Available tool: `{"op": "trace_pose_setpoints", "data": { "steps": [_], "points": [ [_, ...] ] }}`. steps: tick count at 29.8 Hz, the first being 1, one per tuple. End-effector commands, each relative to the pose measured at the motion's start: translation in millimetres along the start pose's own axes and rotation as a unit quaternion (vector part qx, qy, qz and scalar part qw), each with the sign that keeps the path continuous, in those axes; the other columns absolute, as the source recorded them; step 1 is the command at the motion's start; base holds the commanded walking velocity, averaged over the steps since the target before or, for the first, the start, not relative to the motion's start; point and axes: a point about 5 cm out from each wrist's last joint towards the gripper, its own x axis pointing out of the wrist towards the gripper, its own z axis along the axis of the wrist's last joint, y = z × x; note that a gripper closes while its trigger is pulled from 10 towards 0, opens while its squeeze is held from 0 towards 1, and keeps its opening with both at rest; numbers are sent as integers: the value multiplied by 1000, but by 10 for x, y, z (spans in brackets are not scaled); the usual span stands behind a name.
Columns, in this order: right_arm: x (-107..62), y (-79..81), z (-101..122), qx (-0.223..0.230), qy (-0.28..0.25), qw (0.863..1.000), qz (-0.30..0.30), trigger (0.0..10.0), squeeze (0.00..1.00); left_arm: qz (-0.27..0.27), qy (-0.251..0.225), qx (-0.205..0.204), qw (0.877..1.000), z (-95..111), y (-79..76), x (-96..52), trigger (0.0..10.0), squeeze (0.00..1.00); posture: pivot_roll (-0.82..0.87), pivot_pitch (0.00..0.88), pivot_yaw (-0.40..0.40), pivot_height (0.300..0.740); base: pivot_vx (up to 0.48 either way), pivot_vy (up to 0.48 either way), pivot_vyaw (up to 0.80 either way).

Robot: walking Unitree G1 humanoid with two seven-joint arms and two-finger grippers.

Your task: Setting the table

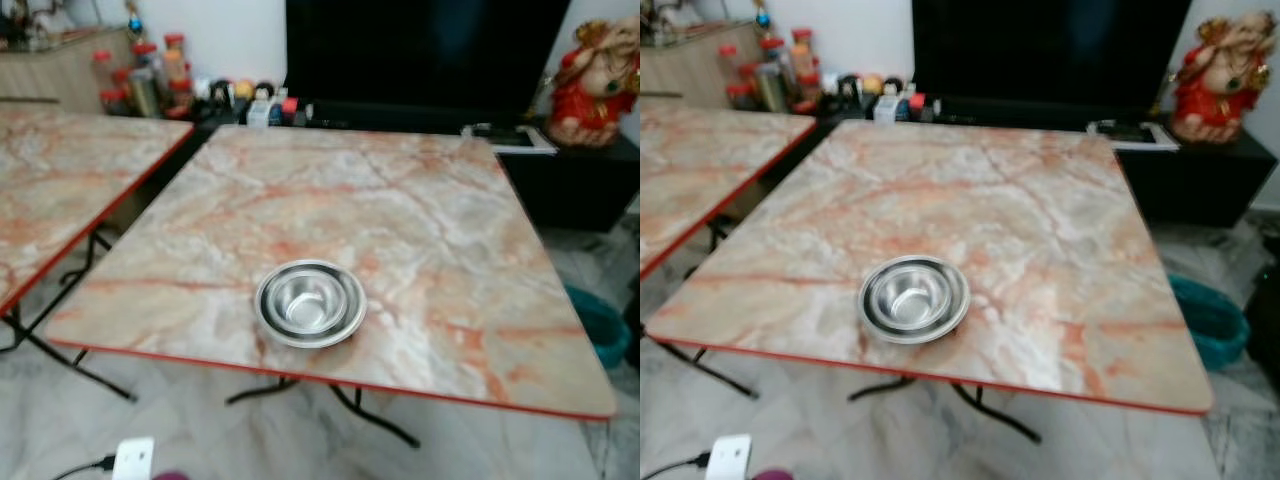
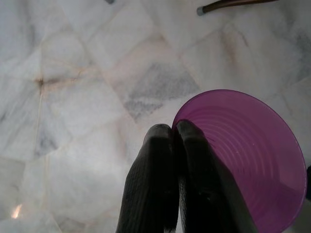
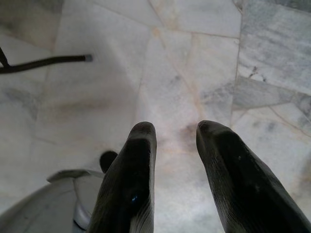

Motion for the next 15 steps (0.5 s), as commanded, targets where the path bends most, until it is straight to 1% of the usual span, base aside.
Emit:
{"op": "trace_pose_setpoints", "data": {
  "steps": [1,3,7,15],
  "points": [
    [-3,30,-28,3,3,1000,2,10000,0,11,7,-3,1000,-51,90,-13,10000,0,28,64,-14,740,0,0,0],
    [-2,28,-25,1,3,1000,2,10000,0,3,-14,-5,1000,27,63,-3,10000,0,31,64,-17,740,0,0,0],
    [-2,30,-22,3,1,1000,3,10000,0,-1,-23,-11,1000,62,56,0,10000,0,32,65,-18,740,0,0,0],
    [-2,30,-23,5,1,1000,2,10000,0,-3,-21,-12,1000,60,44,1,10000,0,27,63,-15,740,0,0,0]
  ]
}}
